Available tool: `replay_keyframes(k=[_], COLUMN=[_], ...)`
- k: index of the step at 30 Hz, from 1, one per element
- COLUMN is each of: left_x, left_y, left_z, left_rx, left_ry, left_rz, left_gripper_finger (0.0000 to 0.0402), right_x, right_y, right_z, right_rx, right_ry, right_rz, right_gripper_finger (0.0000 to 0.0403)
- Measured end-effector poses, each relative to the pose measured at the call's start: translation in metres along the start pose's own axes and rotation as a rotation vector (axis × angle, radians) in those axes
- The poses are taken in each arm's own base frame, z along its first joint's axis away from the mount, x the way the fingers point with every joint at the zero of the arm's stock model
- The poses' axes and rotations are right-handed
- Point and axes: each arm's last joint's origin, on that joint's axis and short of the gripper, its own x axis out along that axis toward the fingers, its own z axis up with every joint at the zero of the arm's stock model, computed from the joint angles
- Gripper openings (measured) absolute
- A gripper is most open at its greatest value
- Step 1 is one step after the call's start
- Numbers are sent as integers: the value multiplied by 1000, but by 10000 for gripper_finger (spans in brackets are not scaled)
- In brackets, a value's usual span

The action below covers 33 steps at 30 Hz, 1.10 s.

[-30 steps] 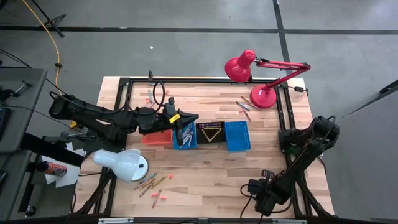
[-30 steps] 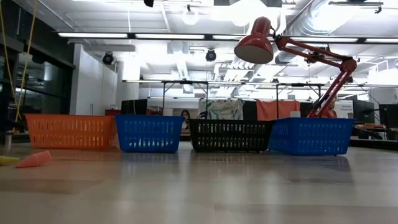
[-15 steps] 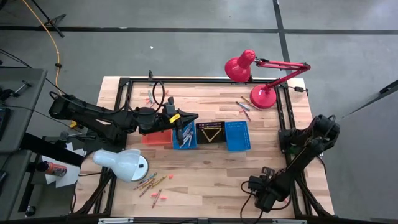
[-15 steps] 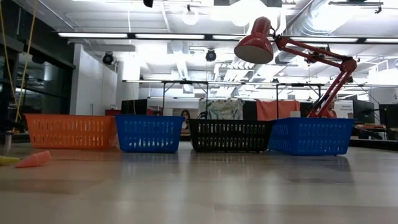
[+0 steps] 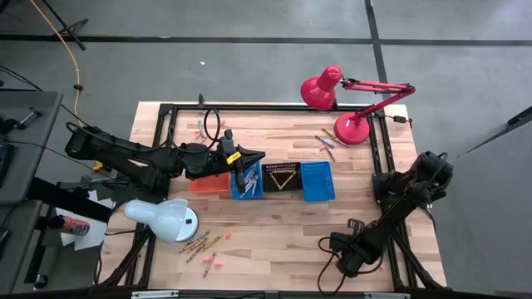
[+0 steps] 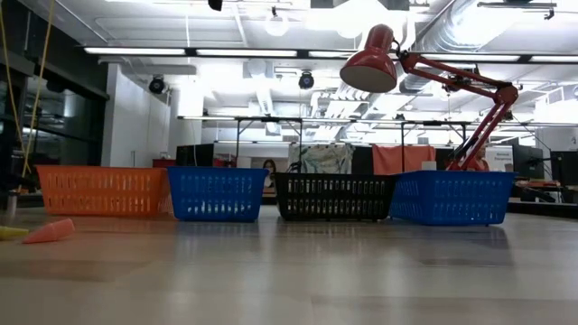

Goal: Sort crayons
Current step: Put the yellow crayon into the black bin

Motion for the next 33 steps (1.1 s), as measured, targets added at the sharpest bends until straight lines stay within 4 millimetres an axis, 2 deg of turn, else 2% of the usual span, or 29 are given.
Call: replay_keyframes(k=[4, 14, 28, 33], left_x=[0, 0, 0, -10], left_y=[0, 1, 1, 3], left_z=[0, 0, 0, 10], left_rx=[0, -46, -43, -17], left_ry=[0, -7, -6, -32], left_rz=[2, 48, 48, 38], left_gripper_finger=[1, 1, 1, 1], right_x=[0, -2, -6, -6], right_y=[0, 0, -10, -17], right_z=[0, 6, 36, 53], right_rx=[-20, -12, -28, -38], right_ry=[12, 45, 14, -24], right_rz=[4, 25, 24, 41], right_gripper_finger=[6, 2, 0, 0])
